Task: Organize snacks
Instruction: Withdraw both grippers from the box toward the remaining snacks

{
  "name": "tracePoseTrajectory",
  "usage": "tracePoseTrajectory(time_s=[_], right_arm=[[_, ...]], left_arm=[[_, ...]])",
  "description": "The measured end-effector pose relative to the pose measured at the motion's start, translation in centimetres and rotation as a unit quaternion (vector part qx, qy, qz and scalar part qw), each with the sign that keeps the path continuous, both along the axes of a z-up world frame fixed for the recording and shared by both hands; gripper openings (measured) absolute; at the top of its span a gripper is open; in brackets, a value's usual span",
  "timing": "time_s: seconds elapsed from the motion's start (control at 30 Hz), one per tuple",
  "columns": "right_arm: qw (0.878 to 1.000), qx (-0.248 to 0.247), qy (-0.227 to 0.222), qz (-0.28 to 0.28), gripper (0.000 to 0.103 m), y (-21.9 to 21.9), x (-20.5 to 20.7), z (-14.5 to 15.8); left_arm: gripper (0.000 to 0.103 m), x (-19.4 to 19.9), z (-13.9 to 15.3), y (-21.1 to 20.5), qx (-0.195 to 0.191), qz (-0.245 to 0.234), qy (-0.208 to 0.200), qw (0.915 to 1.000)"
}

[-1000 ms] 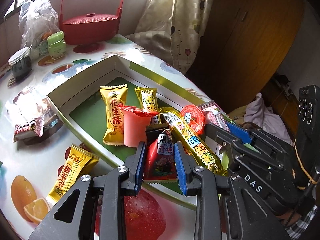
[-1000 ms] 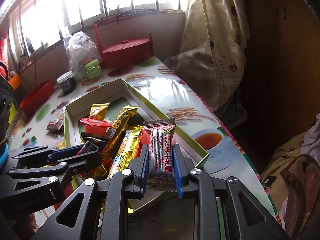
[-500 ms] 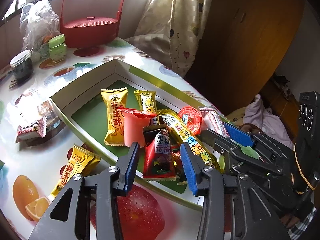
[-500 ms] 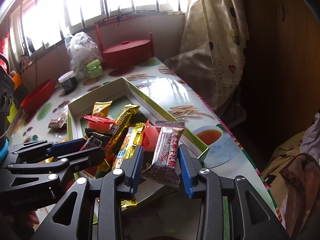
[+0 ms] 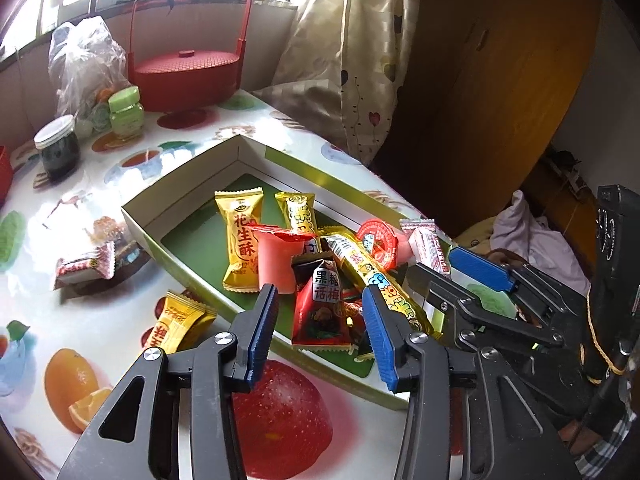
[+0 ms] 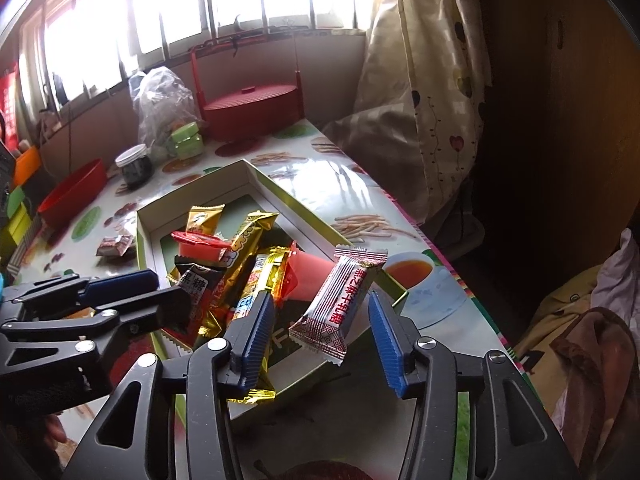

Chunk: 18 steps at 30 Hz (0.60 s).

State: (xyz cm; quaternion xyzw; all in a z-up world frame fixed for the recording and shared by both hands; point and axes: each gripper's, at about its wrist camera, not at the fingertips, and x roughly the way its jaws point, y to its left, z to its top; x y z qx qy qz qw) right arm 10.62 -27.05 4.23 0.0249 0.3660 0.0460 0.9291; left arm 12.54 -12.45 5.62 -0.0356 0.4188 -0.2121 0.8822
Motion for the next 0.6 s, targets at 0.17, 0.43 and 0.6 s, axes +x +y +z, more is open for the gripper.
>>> tracePoseTrajectory(time_s=[0.17,0.43,0.6], right_arm=[[1.0,-0.003,-0.003,-0.007,0.049,0.1,-0.4,0.3],[1.0,-0.002,-0.01,-0.008,0.05,1.0,-1.1,0.8],[1.0,0.002,-0.018,-0.003,0.05,1.8,-1.8,1.6]], left_arm=[[0.045,-0.5,0.5,0.4,0.007,0.003,-0.011,0.9999],[0.045,-1.4,1.3,1.5,0.022,0.016,-0.031,0.9992],[0.045,-1.7,1.6,2.5,0.023,0.026,-0.036,0.9987]])
